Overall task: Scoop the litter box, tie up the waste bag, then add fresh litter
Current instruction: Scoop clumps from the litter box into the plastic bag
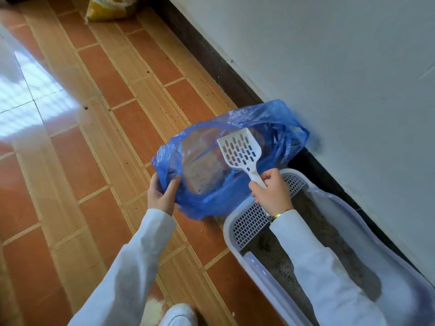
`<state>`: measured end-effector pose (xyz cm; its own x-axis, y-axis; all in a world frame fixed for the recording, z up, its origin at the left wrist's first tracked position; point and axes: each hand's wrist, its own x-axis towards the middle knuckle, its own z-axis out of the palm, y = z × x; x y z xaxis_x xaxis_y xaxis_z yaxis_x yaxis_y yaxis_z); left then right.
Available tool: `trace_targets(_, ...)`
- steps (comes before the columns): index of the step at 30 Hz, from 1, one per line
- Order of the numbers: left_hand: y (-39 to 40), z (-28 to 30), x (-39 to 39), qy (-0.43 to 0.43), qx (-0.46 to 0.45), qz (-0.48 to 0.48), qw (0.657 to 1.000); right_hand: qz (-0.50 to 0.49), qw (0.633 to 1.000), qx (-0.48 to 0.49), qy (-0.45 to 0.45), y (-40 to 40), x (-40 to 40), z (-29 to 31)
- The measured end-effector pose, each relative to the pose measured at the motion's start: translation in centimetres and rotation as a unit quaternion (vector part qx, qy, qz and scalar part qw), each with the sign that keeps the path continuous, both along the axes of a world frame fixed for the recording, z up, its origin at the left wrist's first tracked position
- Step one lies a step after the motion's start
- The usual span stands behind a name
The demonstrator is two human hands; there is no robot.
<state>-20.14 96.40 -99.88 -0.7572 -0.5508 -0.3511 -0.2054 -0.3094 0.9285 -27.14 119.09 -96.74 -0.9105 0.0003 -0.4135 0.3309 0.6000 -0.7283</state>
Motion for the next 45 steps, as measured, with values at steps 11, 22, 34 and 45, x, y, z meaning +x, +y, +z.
trace_targets(11,2.9,-0.2,5.3,0.005,-0.51,-0.065,0.858,-0.011,0.999,-0.001,0.053,6.6,6.3,0.1)
trace_targets(22,7.2,-0.7,5.4,-0.06,-0.63,-0.408,0.658,0.031,0.981,0.187,0.04,14.4,12.5,2.9)
trace_targets(34,9.8,-1.0,5.4,-0.042,-0.637,-0.435,0.635,0.157,0.914,0.364,-0.088,16.7,16.2,3.5)
trace_targets(45,9.2,-1.4,5.5,-0.022,-0.643,-0.441,0.626,0.12,0.955,0.247,-0.117,11.5,13.9,-2.2)
